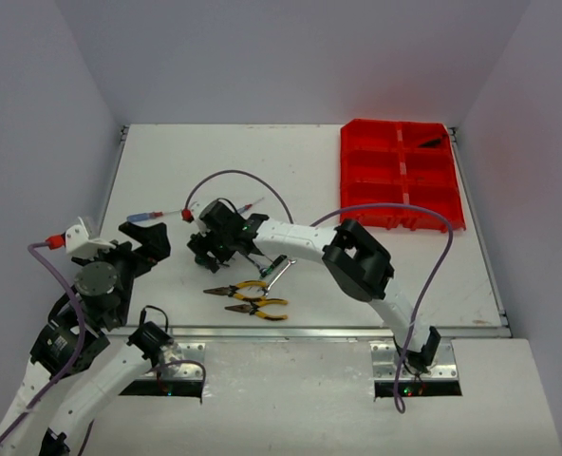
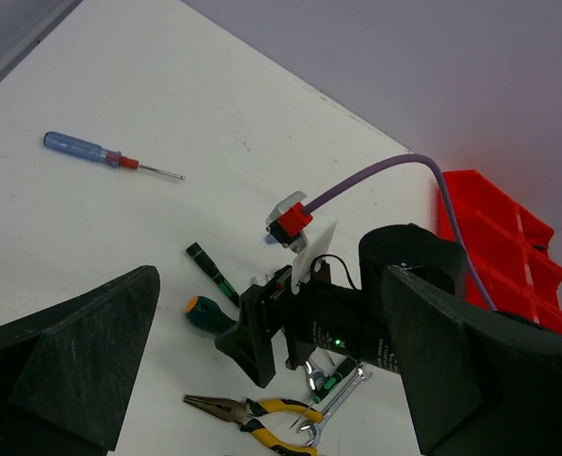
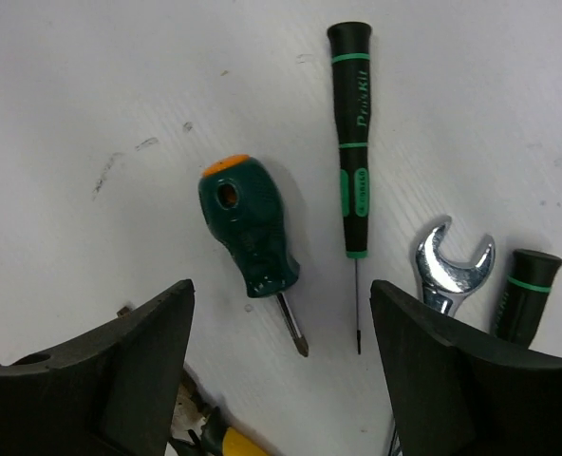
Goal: Sort the tools into containers
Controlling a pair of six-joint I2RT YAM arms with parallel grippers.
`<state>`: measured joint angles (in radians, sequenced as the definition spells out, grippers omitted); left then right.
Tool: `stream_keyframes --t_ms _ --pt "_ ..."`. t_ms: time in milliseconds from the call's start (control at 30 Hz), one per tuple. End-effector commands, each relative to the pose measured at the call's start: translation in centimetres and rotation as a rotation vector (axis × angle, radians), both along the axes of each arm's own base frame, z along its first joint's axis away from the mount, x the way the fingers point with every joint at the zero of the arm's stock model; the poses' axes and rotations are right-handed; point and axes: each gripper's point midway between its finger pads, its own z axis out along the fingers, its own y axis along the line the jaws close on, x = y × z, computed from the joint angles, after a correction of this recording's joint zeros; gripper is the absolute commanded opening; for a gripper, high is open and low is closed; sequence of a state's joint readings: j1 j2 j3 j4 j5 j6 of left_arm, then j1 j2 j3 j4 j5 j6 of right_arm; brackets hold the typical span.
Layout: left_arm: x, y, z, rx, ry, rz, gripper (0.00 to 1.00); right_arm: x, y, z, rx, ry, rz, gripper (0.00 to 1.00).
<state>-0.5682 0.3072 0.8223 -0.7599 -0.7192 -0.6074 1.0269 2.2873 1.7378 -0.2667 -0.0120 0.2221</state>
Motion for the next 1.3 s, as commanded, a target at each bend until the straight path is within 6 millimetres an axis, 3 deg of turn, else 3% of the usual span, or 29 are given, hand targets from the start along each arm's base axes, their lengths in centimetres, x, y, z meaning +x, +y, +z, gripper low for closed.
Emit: stream_keyframes --t_ms 0,133,267,400,467,533,633,733,833,867,933,967,1067,1133,1267 --pt "0.4 -0.4 0.8 0.000 -0.014 -0.012 1.00 0.5 3.4 1.3 0.085 -0.039 0.081 0.71" --pt "0.5 -0.5 0.7 0.000 -0.013 -0.015 1.00 0.3 4.4 -0.4 0.082 -0.021 0.107 0.61" --pt "0.5 -0.5 0.8 0.001 -0.015 -0.017 1.00 0.1 4.7 -1.5 0.052 -0.041 0.118 0.57" --pt "0.6 -0.7 0.7 0.005 -0.012 -0.025 1.00 -0.2 4.5 -1.8 0.039 -0.054 0.121 0.32" --pt "0.6 -0.8 0.6 0.007 -0.009 -0.029 1.00 -0.5 4.3 -0.3 0.069 -0.072 0.124 0.22" --pt "0.7 -0.8 0.6 0.011 -0.006 -0.031 1.00 -1.1 3.7 0.1 0.083 -0.074 0.124 0.19" --pt "0.7 -0.9 0.6 0.010 -0.005 -0.033 1.00 -1.5 3.4 7.3 0.228 -0.149 0.117 0.17" --pt "0.7 -0.9 0.6 0.011 -0.008 -0.033 1.00 -1.7 1.8 11.4 0.278 -0.200 0.102 0.16" --pt "0.6 -0.8 0.7 0.007 -0.012 -0.032 1.00 0.1 -2.4 18.1 0.343 -0.321 0.016 0.15" --pt "0.6 -0.8 0.7 0.007 -0.013 -0.032 1.00 1.4 -4.6 18.1 0.327 -0.329 -0.036 0.15" --pt "0.6 -0.8 0.8 0.006 -0.016 -0.034 1.00 4.8 -9.9 19.9 0.319 -0.360 -0.186 0.15" --pt "0.6 -0.8 0.8 0.005 -0.016 -0.035 1.00 7.7 -14.1 20.3 0.306 -0.359 -0.301 0.15" --pt "0.6 -0.9 0.8 0.007 -0.016 -0.040 1.00 10.8 -21.9 20.9 0.311 -0.335 -0.501 0.13" --pt "0.6 -0.9 0.8 0.009 -0.016 -0.042 1.00 15.0 -32.2 20.7 0.271 -0.370 -0.742 0.10" --pt "0.6 -1.0 0.8 0.009 -0.019 -0.048 1.00 18.4 -44.1 19.1 0.212 -0.365 -1.056 0.11"
